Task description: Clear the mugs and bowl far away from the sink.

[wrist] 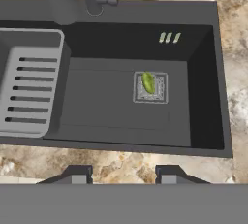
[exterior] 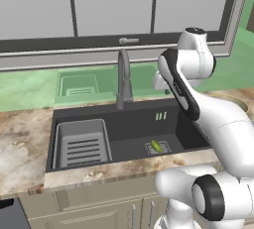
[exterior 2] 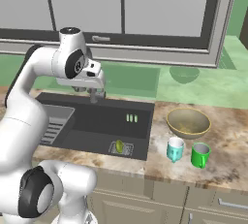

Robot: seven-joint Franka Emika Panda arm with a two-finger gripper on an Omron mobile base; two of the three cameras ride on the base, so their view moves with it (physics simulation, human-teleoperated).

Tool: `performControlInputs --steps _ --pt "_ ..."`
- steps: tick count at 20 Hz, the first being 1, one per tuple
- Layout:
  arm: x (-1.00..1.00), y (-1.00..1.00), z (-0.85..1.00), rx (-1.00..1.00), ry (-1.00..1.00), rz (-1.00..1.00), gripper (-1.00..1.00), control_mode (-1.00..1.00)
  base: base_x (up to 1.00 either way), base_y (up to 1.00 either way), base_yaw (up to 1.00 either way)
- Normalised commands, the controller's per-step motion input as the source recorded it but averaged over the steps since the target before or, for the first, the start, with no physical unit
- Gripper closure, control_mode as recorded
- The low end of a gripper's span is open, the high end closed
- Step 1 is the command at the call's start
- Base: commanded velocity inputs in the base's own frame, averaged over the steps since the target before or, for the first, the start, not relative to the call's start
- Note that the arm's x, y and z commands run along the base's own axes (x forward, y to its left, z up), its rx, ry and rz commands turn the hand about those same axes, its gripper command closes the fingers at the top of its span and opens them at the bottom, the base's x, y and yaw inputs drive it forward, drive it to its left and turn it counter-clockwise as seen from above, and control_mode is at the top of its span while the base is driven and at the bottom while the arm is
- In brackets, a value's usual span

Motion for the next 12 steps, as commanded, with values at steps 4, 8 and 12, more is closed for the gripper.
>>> performControlInputs --steps 4,8,12 --pt "-0.23 0.00 0.00 0.00 0.00 0.00 -1.00 -1.00 0.00 0.00 0.00" --pt "-0.74 0.00 0.00 0.00 -0.06 0.00 -1.00 -1.00 0.00 0.00 0.00" --pt "-0.76 0.00 0.00 -0.01 -0.08 0.00 -1.00 -1.00 0.00 0.00 0.00"
